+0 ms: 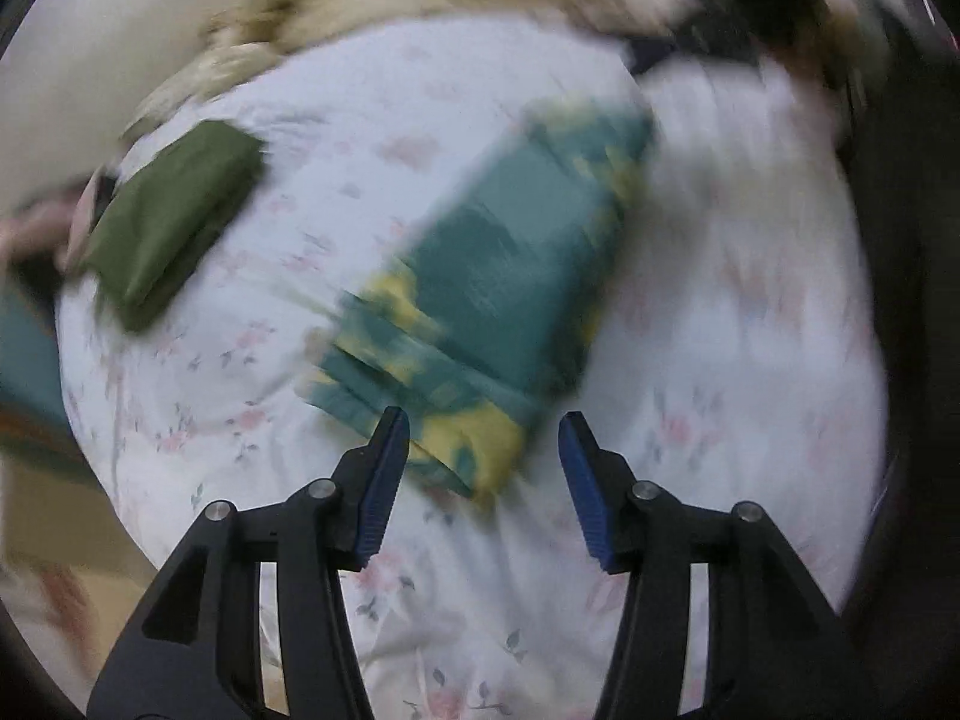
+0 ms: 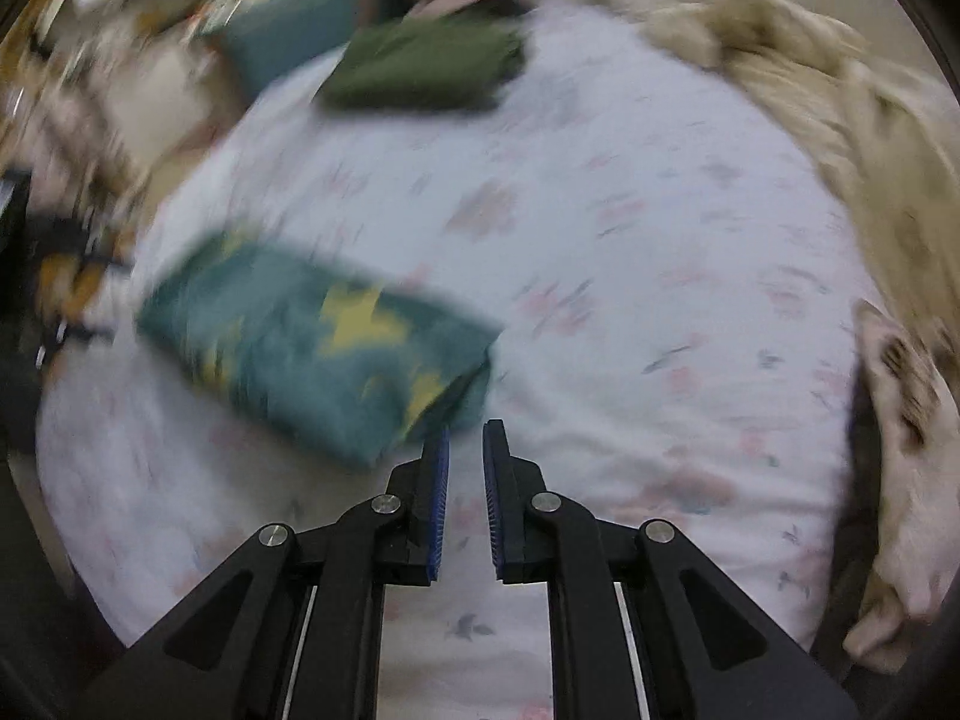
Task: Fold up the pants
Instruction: 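Fold the lifted edge over the shorts with both grippers and lower it, then grasp the folded shorts bundle with both grippers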
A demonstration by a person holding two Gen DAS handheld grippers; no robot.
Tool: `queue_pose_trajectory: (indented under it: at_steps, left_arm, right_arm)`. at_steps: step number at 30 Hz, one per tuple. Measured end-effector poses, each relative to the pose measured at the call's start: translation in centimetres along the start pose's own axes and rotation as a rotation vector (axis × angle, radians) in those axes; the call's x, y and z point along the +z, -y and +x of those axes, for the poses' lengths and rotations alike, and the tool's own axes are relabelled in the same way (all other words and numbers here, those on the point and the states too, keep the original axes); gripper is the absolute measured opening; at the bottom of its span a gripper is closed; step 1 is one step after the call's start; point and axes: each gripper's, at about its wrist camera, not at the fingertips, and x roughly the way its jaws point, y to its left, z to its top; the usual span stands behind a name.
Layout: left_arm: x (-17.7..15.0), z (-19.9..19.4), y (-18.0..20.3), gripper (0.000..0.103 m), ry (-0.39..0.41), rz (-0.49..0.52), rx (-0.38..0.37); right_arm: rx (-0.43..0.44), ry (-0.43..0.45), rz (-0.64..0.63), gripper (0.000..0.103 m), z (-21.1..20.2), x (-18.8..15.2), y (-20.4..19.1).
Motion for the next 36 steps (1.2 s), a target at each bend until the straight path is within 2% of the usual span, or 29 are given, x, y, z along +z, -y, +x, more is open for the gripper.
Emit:
queue_pose_trajectory:
  at_steps: [3,5,6,9,11,13,15,17,20,22,25,27,28,30,31,32,36]
  left_arm:
    - [2.0,-0.9,-3.5,0.048,0.081,-0.27,0.013]
    - [3.3,0.1,-4.4,0.046,0.099,-0.414,0.055]
    - [3.8,0.9,-4.3,0.046,0.094,-0.451,0.054]
    - [5.0,4.2,-2.8,0.046,0.063,-0.51,0.035]
    - [5.1,6.7,-1.9,0.046,-0.006,-0.53,0.051]
    - [4.0,8.8,-1.8,0.046,-0.076,-0.601,0.022]
    - [3.1,9.6,-1.7,0.046,-0.095,-0.636,0.005]
    - [2.8,9.4,-1.2,0.048,-0.082,-0.604,0.023]
    - [2.9,9.0,-1.2,0.048,-0.089,-0.588,0.03]
    - [3.3,8.6,-1.6,0.048,-0.085,-0.596,0.025]
    - [2.9,6.5,-3.0,0.049,-0.024,-0.651,0.036]
    - [2.1,5.5,-4.3,0.06,-0.002,-0.706,0.074]
    - [1.8,5.3,-4.9,0.07,0.002,-0.736,0.091]
    - [0.7,5.0,-6.1,0.074,0.014,-0.81,0.114]
    - [0.1,5.1,-6.7,0.075,0.012,-0.851,0.118]
    - [-0.3,5.4,-7.1,0.078,0.007,-0.879,0.117]
    - [-1.9,6.6,-8.2,0.079,0.0,-0.977,0.083]
  right_arm:
    - [0.1,0.077,0.1,0.015,-0.4,1.4,0.1]
    - [0.165,0.08,0.141,0.015,0.6,2.1,-0.5]
    - [0.203,0.068,0.161,0.015,1.5,2.3,-1.2]
    - [0.234,0.032,0.172,0.015,3.7,2.3,-2.5]
    - [0.19,-0.021,0.183,0.015,5.5,2.0,-2.5]
    - [0.163,-0.087,0.216,0.014,6.9,1.0,-2.4]
    - [0.149,-0.166,0.236,0.013,8.6,-0.1,-1.9]
    - [0.129,-0.192,0.234,0.013,9.1,-0.9,-1.8]
    - [0.163,-0.166,0.246,0.015,8.4,-0.9,-1.4]
    - [0.189,-0.108,0.266,0.015,6.9,-0.8,-0.7]
    - [0.228,-0.027,0.333,0.015,4.7,-0.4,0.8]
    - [0.237,0.018,0.35,0.015,3.8,0.3,1.4]
    - [0.233,0.028,0.355,0.018,3.6,0.5,1.6]
    - [0.23,0.019,0.386,0.036,3.8,0.6,2.1]
    - [0.236,0.01,0.405,0.062,4.1,0.7,2.4]
    - [0.237,-0.001,0.435,0.079,4.4,0.6,2.6]
    - [0.246,-0.043,0.479,0.081,6.1,0.6,3.0]
